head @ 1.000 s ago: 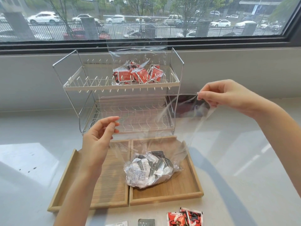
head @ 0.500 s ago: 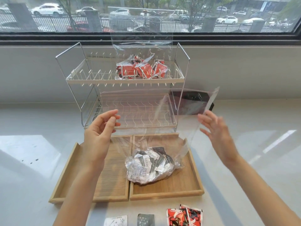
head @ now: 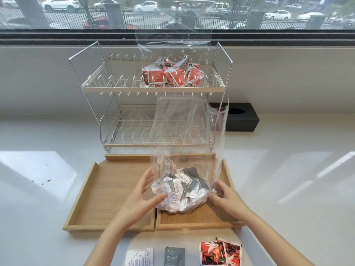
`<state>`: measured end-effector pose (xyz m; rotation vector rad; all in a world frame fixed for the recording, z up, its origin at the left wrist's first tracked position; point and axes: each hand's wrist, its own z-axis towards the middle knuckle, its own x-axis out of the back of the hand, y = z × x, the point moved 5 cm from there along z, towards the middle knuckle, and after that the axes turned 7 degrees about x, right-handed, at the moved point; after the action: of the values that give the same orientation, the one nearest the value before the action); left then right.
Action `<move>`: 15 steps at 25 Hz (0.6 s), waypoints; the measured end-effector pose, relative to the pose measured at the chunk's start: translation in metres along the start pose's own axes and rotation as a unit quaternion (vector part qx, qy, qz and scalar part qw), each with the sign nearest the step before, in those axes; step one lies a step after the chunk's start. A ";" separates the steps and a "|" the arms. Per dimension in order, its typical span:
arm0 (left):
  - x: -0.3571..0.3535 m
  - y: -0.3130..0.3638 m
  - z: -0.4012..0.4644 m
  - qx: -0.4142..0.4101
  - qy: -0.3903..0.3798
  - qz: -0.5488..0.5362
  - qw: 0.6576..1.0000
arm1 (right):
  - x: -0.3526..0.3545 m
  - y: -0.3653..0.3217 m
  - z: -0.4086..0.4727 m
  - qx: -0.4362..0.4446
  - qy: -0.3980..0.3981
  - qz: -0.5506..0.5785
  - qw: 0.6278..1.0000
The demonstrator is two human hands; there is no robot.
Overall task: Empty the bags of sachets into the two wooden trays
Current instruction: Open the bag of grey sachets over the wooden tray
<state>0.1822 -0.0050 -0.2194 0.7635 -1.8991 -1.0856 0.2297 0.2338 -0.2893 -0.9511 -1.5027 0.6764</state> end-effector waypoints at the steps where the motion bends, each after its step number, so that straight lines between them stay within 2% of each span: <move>1: -0.009 -0.010 0.003 0.015 -0.005 0.039 0.999 | -0.001 0.000 0.000 0.002 0.007 -0.013 1.000; 5: -0.022 -0.036 0.021 -0.012 0.061 0.159 0.985 | -0.003 -0.001 -0.001 0.009 0.036 -0.061 0.997; 9: -0.026 -0.042 0.027 -0.027 0.100 0.195 0.975 | -0.006 -0.002 0.000 0.016 0.057 -0.109 0.992; 12: -0.021 -0.039 0.029 -0.030 0.131 0.165 0.977 | -0.008 -0.005 -0.002 0.004 0.059 -0.108 0.992; 15: -0.016 -0.037 0.027 -0.018 0.144 0.080 0.986 | -0.006 -0.009 -0.009 -0.026 0.065 -0.055 0.996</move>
<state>0.1709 0.0022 -0.2665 0.6940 -1.6609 -0.8582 0.2368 0.2233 -0.2834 -0.9268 -1.4513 0.4882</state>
